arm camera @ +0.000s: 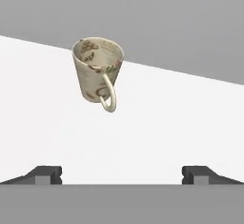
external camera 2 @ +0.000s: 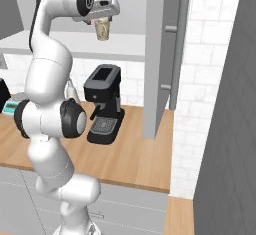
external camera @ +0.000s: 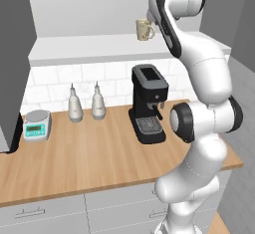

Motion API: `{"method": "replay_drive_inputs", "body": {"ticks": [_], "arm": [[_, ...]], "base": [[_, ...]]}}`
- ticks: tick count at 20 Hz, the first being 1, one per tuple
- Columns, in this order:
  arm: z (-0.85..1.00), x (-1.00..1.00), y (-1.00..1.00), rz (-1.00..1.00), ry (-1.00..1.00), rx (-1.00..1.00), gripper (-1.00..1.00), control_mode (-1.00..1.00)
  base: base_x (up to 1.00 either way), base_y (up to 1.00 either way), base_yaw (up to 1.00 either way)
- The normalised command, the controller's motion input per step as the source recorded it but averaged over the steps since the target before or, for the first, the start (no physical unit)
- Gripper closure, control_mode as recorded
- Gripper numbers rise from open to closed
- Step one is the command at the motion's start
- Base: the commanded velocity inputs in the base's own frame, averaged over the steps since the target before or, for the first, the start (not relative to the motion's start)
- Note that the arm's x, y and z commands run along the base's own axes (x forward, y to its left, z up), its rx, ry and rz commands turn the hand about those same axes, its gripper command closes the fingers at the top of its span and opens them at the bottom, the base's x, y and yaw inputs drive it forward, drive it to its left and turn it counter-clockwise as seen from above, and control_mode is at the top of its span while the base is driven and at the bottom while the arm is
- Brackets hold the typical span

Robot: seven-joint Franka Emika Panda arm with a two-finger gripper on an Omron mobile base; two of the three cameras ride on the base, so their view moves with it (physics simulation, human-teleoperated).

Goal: Gather all objects into one cabinet and sort the glasses and bowls to opposite sides.

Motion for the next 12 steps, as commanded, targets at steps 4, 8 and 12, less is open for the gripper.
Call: {"method": "replay_drive_inputs", "body": {"ticks": [4,8,12], "arm": [[-0.36,-0.22,-0.01,0.04,-0.11,-0.05,-1.00,-1.00],[-0.40,-0.15,0.00,0.08,-0.16,0.00,-1.00,-1.00],[-0.45,-0.01,0.00,0.09,-0.14,0.00,-1.00,-1.00]], "base": [[0.00,0.00,0.00],[0.00,0.00,0.00],[0.00,0.00,0.00]]}}
